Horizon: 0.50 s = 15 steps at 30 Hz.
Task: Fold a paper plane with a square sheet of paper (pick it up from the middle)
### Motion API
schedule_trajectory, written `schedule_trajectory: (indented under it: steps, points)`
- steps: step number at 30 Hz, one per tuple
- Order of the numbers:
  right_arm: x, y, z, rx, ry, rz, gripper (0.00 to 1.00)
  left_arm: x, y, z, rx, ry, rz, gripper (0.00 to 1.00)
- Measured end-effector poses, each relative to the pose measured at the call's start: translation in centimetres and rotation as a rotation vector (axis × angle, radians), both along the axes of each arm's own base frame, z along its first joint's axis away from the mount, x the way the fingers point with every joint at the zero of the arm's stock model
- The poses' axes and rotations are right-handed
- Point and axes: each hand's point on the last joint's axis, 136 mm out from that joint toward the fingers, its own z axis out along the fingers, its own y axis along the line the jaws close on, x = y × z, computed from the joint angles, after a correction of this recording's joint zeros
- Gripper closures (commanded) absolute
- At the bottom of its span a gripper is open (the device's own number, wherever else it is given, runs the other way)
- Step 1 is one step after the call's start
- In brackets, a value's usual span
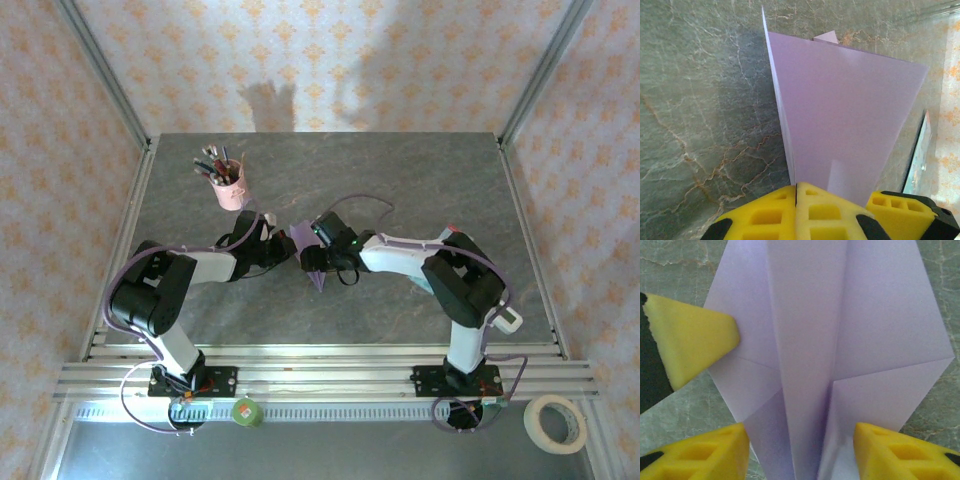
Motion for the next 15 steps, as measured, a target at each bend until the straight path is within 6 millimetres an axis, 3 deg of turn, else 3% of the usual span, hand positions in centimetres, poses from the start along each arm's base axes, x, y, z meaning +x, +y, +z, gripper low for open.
schedule_trajectory:
  steps: [5, 15]
  points:
    - [0.3, -0.1, -0.3, -0.022, -0.001, -0.006, 0.58, 0.0, 0.0, 0.0, 0.0, 0.0, -0.002, 1.0]
    - [0.2, -0.4, -1.1, -0.053, 0.022, -0.014, 0.65, 0.0, 0.0, -0.1, 0.0, 0.002, -0.002, 1.0]
